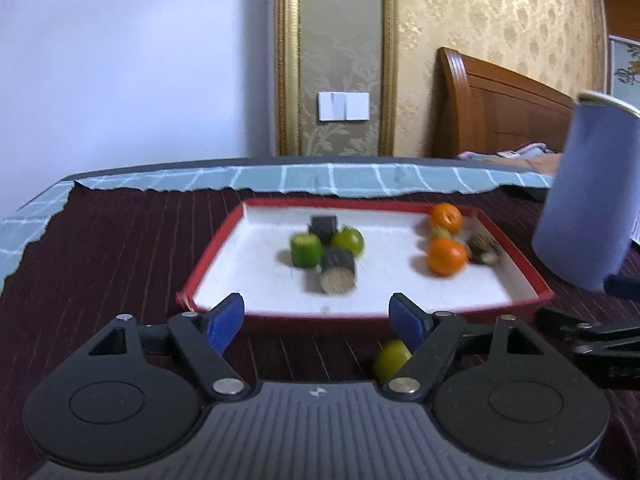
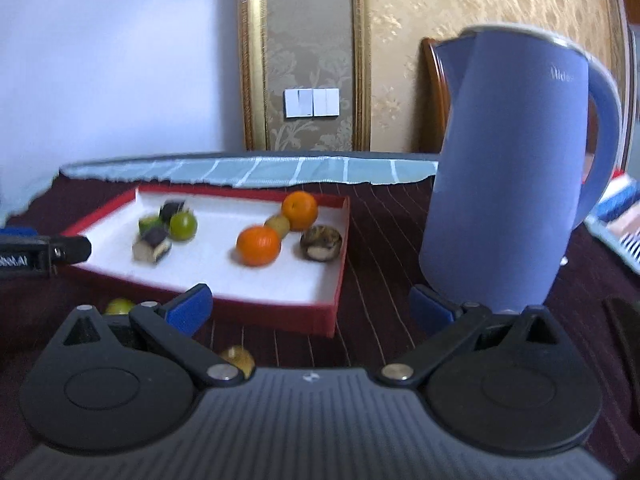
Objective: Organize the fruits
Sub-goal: 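Open the left tool to release the cylinder piece while the right tool releases the brown fruit, then grasp the green lime on the cloth with the left tool while the right tool grasps the yellow-brown fruit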
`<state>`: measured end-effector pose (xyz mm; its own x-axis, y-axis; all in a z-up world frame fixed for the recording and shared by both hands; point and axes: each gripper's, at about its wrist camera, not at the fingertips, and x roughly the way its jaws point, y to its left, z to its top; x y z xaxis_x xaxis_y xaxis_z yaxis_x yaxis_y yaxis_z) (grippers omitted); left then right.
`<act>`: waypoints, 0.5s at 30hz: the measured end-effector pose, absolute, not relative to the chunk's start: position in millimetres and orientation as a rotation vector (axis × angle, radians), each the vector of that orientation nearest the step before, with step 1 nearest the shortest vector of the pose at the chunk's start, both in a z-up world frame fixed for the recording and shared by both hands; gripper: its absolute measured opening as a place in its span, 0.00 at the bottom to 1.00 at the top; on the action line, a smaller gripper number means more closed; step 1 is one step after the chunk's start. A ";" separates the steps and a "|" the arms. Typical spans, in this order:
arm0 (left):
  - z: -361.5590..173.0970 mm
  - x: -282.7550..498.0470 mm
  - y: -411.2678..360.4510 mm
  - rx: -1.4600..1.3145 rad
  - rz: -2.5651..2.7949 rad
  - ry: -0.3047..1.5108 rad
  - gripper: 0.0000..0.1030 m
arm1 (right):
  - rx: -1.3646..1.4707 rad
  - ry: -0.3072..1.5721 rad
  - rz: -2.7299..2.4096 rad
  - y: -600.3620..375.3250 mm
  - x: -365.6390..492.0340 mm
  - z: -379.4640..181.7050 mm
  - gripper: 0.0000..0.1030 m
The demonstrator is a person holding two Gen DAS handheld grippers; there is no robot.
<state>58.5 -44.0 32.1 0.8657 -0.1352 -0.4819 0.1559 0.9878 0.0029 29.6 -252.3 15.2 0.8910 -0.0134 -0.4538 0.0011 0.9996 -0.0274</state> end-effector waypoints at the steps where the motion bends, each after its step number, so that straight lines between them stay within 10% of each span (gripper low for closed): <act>1: 28.3 55.5 -46.4 0.051 -0.160 0.500 0.77 | -0.064 0.474 -0.012 -246.3 26.8 12.4 1.00; 15: -1.3 49.7 -56.6 0.102 -0.196 0.526 0.77 | -0.171 0.590 0.130 -224.4 38.1 -12.2 0.73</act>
